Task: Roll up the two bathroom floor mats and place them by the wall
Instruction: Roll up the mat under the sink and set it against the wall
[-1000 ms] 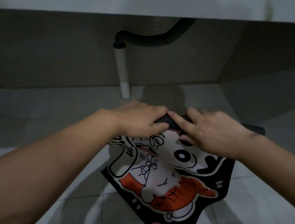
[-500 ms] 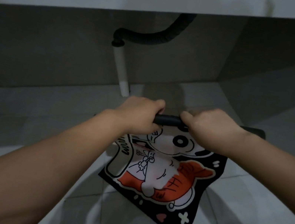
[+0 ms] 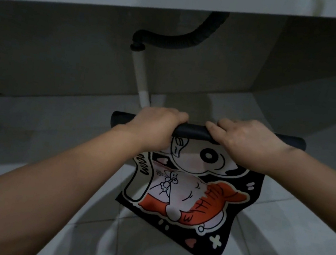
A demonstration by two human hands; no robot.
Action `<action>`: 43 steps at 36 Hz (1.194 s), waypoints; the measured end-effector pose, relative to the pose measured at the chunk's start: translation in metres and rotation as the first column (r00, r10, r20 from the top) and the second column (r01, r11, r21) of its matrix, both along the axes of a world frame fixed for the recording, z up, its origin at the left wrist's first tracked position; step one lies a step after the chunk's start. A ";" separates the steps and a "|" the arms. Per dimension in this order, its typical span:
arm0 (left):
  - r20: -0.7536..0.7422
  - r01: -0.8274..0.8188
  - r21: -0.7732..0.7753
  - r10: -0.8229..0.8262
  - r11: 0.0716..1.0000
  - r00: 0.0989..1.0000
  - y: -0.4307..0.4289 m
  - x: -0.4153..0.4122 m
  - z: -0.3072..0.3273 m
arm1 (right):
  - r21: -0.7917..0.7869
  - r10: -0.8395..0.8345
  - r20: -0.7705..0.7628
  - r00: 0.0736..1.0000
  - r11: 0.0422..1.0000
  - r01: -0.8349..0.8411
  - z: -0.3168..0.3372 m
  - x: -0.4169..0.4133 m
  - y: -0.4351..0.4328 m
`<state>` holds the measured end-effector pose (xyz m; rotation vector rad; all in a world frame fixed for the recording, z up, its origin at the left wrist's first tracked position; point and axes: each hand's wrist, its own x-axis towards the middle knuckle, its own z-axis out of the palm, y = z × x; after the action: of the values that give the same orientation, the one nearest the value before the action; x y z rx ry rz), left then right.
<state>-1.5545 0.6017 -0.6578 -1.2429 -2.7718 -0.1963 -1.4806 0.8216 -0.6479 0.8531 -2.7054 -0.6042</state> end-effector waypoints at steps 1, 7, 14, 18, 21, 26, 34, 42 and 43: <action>-0.027 -0.017 0.022 0.018 1.000 0.999 0.001 0.000 -0.001 | 0.013 -0.009 0.002 1.000 1.000 0.009 0.001 -0.001 0.001; -0.188 -0.017 0.043 0.025 0.999 0.982 0.003 0.005 -0.005 | 0.041 -0.011 0.008 1.000 0.999 0.011 0.004 -0.003 0.005; 0.370 -0.045 -0.143 0.096 0.989 0.924 0.008 -0.002 0.009 | 0.110 0.019 0.016 1.000 0.994 -0.021 0.000 0.003 -0.001; 0.590 -0.031 -0.132 0.104 0.991 0.801 0.003 -0.008 0.011 | 0.040 0.081 -0.001 0.997 0.996 -0.081 -0.001 0.005 -0.007; 0.325 0.016 -0.129 0.027 0.992 0.945 0.005 -0.002 -0.001 | 0.007 0.044 0.039 0.998 0.999 -0.044 -0.002 0.002 -0.009; -0.044 0.078 -0.006 -0.078 0.997 0.996 0.008 0.006 -0.013 | -0.164 -0.217 0.287 0.933 0.948 0.271 0.011 -0.009 -0.008; -0.157 0.093 0.008 -0.091 0.996 0.983 0.013 0.007 -0.013 | -0.271 -0.215 0.454 0.865 0.891 0.364 0.004 -0.011 -0.016; 0.216 -0.056 -0.133 0.084 0.990 0.973 0.011 -0.001 0.001 | -0.081 0.010 -0.027 1.000 0.997 -0.012 -0.006 -0.007 -0.020; 0.287 -0.051 -0.110 0.080 0.993 0.955 0.011 -0.002 -0.001 | -0.071 0.026 -0.053 0.998 0.997 -0.030 -0.007 -0.006 -0.021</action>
<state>-1.5560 0.6124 -0.6589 -1.2312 -3.1055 -0.2554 -1.4863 0.8004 -0.6549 0.8443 -2.6468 -0.5130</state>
